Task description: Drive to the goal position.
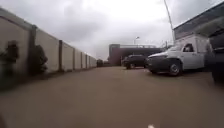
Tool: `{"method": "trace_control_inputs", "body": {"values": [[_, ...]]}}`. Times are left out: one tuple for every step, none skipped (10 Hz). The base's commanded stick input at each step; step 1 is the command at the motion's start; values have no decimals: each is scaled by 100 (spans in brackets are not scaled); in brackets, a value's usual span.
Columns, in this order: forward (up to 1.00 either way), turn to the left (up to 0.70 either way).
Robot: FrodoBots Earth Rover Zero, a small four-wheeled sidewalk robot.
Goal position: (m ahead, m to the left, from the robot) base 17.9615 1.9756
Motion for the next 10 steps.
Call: {"method": "trace_control_inputs", "body": {"values": [[70, 0], [70, 0], [70, 0], [70, 0], [70, 0], [70, 0], [70, 0], [70, 0], [70, 0], [70, 0]]}}
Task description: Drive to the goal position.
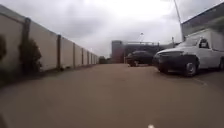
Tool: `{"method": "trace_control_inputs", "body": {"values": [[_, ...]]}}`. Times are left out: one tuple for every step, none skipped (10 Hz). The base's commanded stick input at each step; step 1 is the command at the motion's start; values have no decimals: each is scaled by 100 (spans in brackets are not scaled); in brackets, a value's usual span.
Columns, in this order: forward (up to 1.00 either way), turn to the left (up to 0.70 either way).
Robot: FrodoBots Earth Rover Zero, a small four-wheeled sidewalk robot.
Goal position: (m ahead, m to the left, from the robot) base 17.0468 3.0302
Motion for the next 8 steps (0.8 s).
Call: {"method": "trace_control_inputs", "body": {"values": [[70, 0], [70, 0], [70, 0], [70, 0], [70, 0], [70, 0], [70, 0], [70, 0]]}}
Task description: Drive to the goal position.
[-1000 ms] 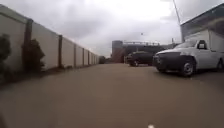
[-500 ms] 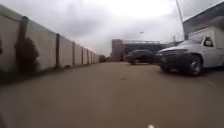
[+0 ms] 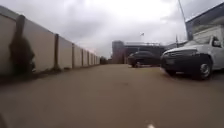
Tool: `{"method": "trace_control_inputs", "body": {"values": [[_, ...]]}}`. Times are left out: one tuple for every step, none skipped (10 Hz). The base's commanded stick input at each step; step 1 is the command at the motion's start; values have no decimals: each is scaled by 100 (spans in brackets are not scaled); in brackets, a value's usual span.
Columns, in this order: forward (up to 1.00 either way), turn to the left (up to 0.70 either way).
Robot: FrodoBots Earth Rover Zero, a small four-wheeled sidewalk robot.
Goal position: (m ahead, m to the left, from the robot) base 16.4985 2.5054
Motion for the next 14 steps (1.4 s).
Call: {"method": "trace_control_inputs", "body": {"values": [[70, 0], [70, 0], [70, 0], [70, 0], [70, 1], [70, 2], [70, 2], [70, 2], [70, 2], [70, 0], [70, 0], [70, 0], [70, 0], [70, 0]]}}
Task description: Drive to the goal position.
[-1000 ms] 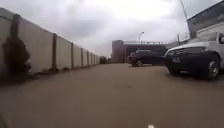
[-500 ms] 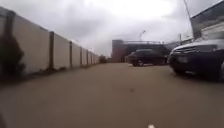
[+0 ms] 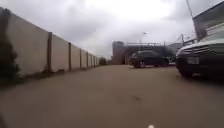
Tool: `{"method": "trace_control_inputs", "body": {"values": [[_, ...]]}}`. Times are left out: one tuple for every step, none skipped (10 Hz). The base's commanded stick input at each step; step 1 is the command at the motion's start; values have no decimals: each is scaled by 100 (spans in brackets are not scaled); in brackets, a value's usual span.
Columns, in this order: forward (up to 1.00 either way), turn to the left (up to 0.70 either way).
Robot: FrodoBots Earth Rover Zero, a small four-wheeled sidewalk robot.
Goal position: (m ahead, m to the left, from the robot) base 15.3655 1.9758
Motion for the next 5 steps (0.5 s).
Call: {"method": "trace_control_inputs", "body": {"values": [[70, 0], [70, 0], [70, 0], [70, 0], [70, 0]]}}
